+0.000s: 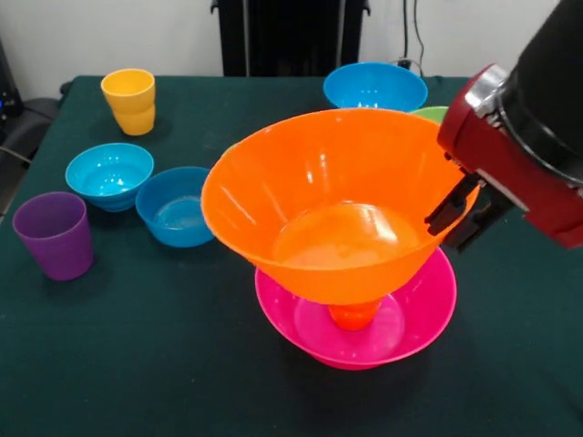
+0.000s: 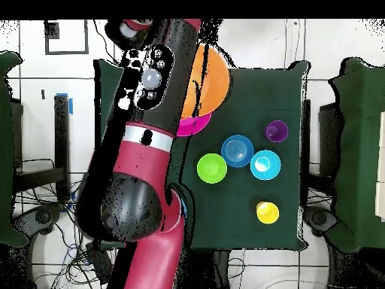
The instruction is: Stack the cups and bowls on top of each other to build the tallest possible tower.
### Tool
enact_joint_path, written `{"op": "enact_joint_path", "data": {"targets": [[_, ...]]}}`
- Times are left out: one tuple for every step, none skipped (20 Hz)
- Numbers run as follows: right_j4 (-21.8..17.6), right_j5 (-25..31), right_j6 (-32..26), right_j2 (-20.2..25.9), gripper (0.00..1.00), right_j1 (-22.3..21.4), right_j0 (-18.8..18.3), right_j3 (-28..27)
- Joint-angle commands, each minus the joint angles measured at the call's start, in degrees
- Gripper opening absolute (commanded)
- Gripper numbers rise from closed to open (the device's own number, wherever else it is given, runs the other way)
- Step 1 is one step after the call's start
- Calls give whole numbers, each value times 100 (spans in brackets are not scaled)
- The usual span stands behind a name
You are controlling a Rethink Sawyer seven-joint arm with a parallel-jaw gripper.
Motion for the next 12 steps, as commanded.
{"op": "enact_joint_path", "data": {"targets": [[877, 664, -493, -2152, 0, -389, 51, 187], [990, 650, -504, -2319, 0, -375, 55, 218], [1102, 636, -515, -2486, 0, -360, 58, 249], [1177, 619, -544, -2601, 0, -349, 56, 272], [1239, 587, -582, -2704, 0, -318, 49, 297], [1312, 569, -612, -2777, 0, -299, 40, 315], [1341, 496, -636, -2788, 0, -257, 30, 327], [1386, 445, -664, -2829, 0, -238, 21, 342], [1447, 366, -709, -2842, 0, -199, 2, 352], [1509, 322, -759, -2881, 0, -183, -16, 361], [1572, 267, -818, -2880, 0, -142, -41, 362], [1634, 261, -845, -2906, 0, -125, -59, 366]]}}
